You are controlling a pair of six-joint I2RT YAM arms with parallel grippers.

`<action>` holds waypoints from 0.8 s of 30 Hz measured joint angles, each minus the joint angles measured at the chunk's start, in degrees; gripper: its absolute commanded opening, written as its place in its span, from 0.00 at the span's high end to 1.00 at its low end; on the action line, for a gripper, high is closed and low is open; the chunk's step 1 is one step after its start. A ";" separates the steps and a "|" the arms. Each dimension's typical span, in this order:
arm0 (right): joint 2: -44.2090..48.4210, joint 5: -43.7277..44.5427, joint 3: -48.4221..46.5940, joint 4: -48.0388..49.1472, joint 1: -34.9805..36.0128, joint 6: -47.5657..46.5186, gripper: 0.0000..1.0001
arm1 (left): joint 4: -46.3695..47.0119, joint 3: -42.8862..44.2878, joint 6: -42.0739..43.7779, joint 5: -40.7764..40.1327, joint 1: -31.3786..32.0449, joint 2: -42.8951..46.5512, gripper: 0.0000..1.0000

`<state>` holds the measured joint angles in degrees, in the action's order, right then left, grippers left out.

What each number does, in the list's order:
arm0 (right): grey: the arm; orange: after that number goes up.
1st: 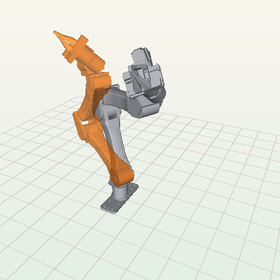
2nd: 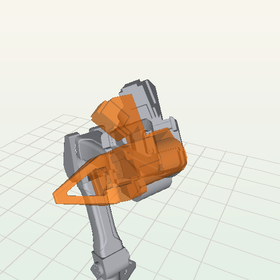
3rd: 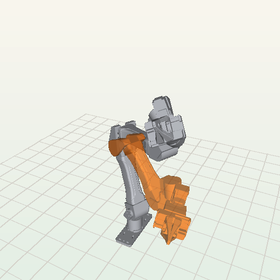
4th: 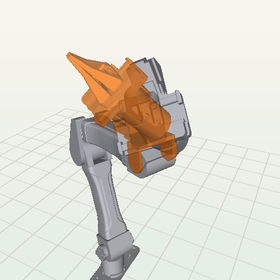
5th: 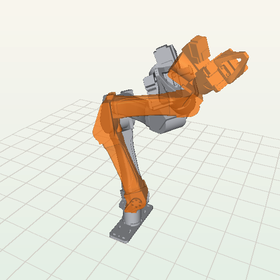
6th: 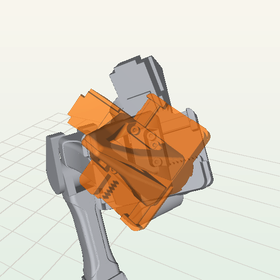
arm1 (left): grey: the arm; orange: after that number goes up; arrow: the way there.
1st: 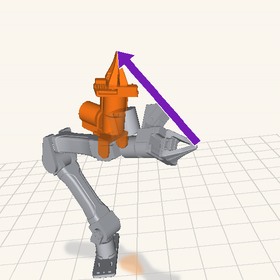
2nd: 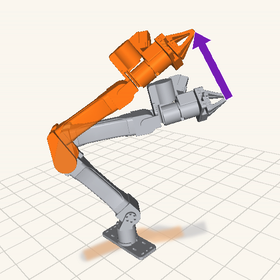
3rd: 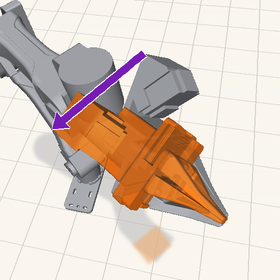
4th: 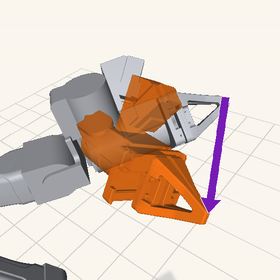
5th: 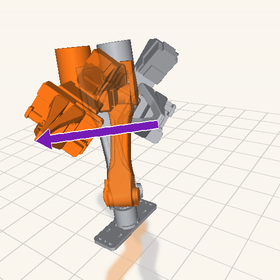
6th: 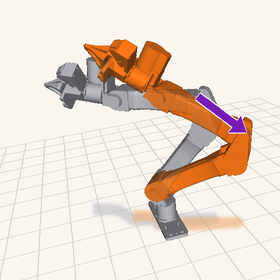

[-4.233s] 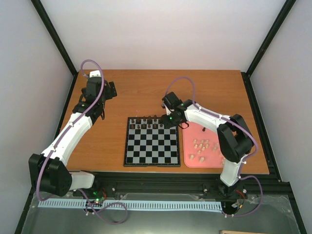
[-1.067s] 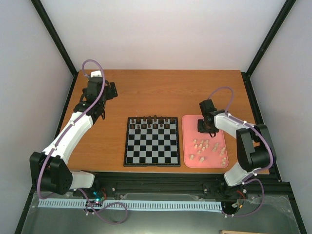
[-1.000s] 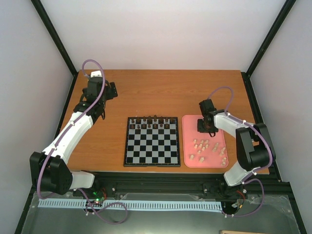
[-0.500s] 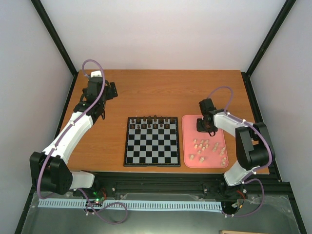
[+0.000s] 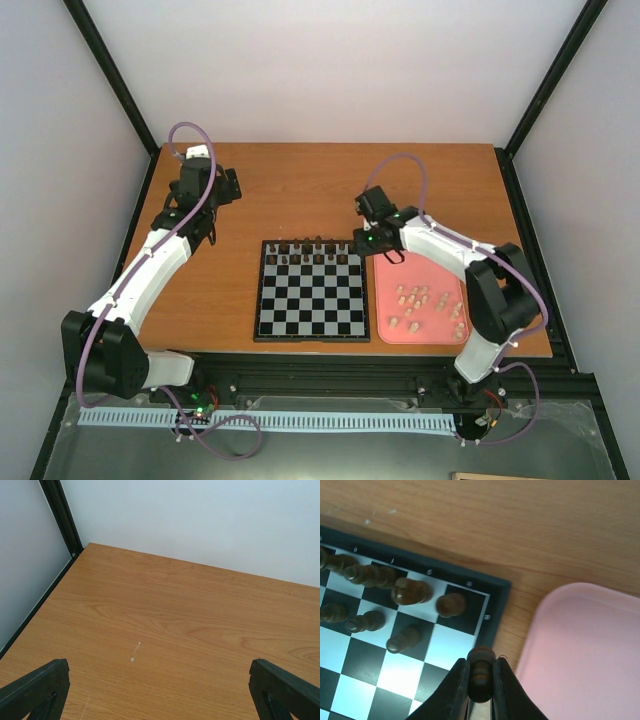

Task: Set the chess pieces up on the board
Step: Place the chess piece on the chessboard.

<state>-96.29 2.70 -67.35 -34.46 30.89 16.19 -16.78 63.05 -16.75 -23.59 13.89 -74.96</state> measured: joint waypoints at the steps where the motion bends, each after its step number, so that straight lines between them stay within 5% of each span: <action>1: -1.20 -0.33 -0.61 -0.04 0.83 0.02 0.93 | 0.00 0.00 0.00 0.00 0.00 0.00 0.00; 24: -11.52 -2.47 -5.79 -2.67 3.91 -0.37 0.92 | 0.00 0.02 0.00 -0.26 0.00 0.00 0.00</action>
<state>-107.81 0.23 -73.14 -37.12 34.81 15.81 -16.78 63.07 -16.75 -23.86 13.89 -74.96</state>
